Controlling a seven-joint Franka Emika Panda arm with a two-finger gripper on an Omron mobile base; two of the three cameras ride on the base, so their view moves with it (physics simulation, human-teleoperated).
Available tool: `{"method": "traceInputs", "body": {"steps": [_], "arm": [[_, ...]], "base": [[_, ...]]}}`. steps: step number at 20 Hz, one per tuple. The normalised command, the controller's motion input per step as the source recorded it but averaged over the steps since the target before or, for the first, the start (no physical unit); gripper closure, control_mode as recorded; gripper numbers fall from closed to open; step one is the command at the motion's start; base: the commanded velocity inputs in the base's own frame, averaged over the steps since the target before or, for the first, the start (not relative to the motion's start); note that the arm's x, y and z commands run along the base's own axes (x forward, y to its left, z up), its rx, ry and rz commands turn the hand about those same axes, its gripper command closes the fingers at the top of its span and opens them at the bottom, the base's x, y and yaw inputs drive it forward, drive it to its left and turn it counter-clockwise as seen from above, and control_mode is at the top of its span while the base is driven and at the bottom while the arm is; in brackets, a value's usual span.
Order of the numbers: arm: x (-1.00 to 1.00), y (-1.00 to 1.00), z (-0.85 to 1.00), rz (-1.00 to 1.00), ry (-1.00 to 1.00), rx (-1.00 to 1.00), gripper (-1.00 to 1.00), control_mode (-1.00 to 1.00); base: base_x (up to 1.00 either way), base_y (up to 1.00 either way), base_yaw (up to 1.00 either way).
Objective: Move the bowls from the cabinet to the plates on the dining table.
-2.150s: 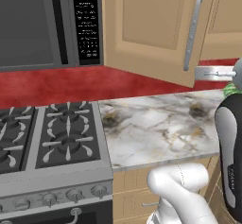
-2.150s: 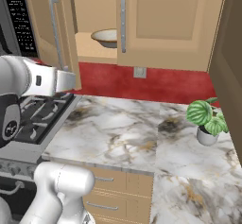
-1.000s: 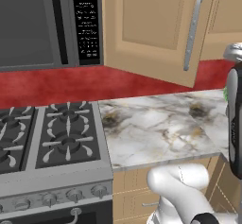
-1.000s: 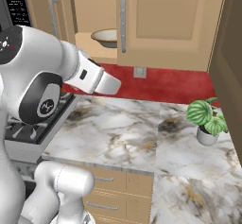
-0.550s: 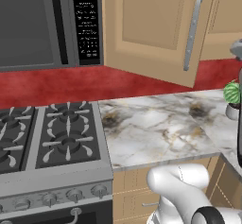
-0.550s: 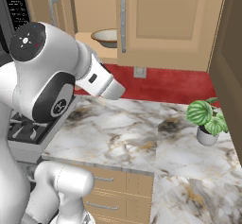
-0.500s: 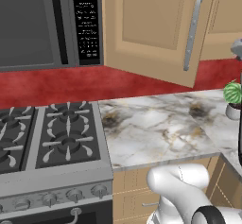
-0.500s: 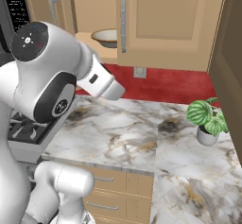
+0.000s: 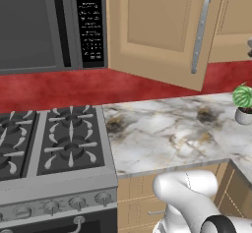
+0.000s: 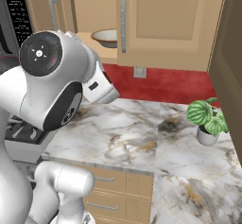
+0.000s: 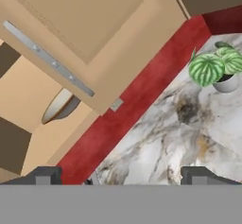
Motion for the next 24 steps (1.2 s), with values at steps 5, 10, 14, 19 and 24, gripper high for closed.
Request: {"method": "traceInputs", "body": {"steps": [5,10,14,19,24], "arm": [[0.01,0.35,-0.01,-0.01,-0.05,0.03,-1.0,-1.0],[0.28,0.26,-0.04,-0.01,0.0,0.0,-1.0,-1.0],[0.47,-0.16,-0.02,-0.05,0.0,0.06,-1.0,-1.0],[0.16,-0.25,0.0,-0.07,0.0,0.13,-1.0,-1.0],[0.02,0.0,0.01,-0.01,0.0,0.08,-1.0,-1.0]], "base": [[0.0,0.0,0.0],[0.0,0.0,0.0],[0.0,0.0,0.0],[0.0,0.0,0.0],[0.0,0.0,0.0]]}}
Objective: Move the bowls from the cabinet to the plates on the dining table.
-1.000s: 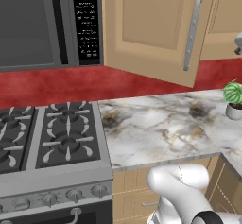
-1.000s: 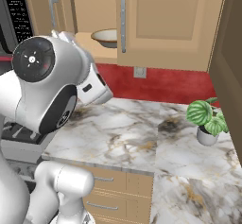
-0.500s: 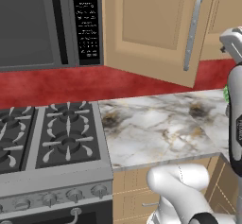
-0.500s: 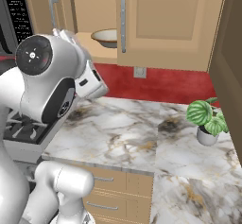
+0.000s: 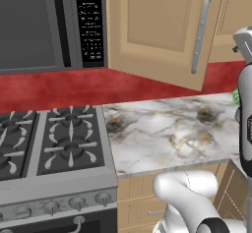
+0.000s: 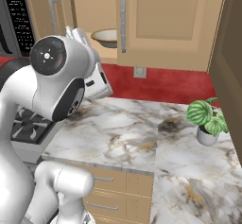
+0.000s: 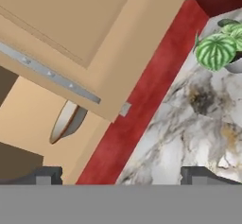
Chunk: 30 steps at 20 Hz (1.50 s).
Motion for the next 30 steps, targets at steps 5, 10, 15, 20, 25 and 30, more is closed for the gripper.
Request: {"method": "traceInputs", "body": {"steps": [5,10,15,20,25,30], "arm": [[0.0,0.05,0.0,0.07,0.0,0.16,-1.0,-1.0],[0.0,0.0,0.0,0.18,0.0,0.19,-1.0,-1.0],[0.05,0.09,0.0,0.21,0.0,0.13,-1.0,-1.0],[0.15,0.36,0.0,0.14,0.0,0.08,-1.0,-1.0],[0.46,0.24,0.0,0.05,0.0,0.03,-1.0,-1.0],[0.32,0.0,0.0,0.0,0.0,0.05,-1.0,-1.0]], "base": [[0.0,0.0,0.0],[0.0,0.0,0.0],[0.0,0.0,0.0],[0.0,0.0,0.0],[0.0,0.0,0.0],[0.0,0.0,0.0]]}}
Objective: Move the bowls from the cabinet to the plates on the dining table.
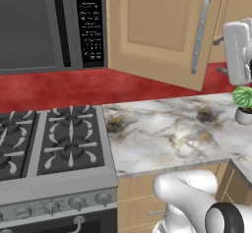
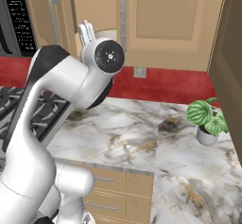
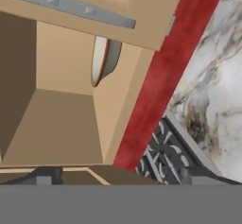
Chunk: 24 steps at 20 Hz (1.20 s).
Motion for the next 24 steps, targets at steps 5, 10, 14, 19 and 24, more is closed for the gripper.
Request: {"method": "traceInputs", "body": {"steps": [5,10,14,19,24], "arm": [[0.36,0.0,0.0,0.0,0.0,0.07,-1.0,-1.0],[0.14,0.0,0.0,0.01,0.0,0.11,-1.0,-1.0],[0.0,0.05,0.0,0.08,0.0,0.09,-1.0,-1.0],[0.0,0.11,0.0,0.14,0.0,0.04,-1.0,-1.0],[0.0,0.13,0.0,0.18,0.0,0.0,-1.0,-1.0]], "base": [[0.0,0.0,0.0],[0.0,0.0,0.0],[0.0,0.0,0.0],[0.0,0.0,0.0],[0.0,0.0,0.0]]}}
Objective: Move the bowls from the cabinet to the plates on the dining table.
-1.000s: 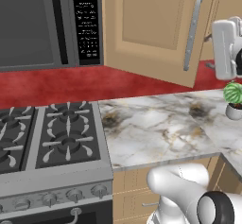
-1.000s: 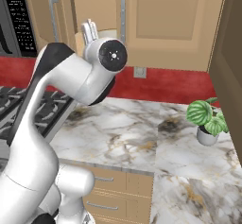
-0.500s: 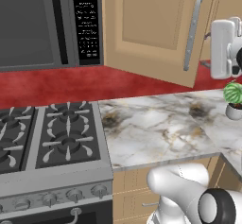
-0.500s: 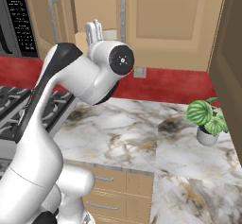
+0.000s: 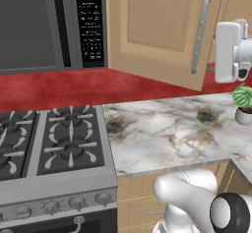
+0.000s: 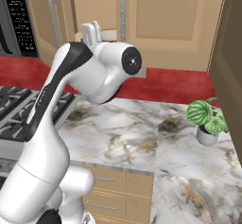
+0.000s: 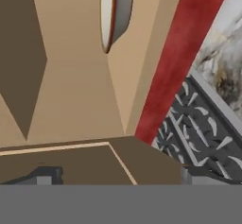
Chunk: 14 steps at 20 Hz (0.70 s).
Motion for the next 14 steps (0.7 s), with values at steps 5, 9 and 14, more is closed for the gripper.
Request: {"method": "traceInputs", "body": {"steps": [5,9,14], "arm": [[0.0,0.16,0.0,0.23,0.0,0.0,-1.0,-1.0],[-0.07,0.22,0.0,0.21,0.0,0.0,-1.0,-1.0],[-0.5,0.29,0.1,0.09,-0.09,0.0,-1.0,-1.0]], "base": [[0.0,0.0,0.0],[0.0,0.0,0.0],[0.0,0.0,0.0]]}}
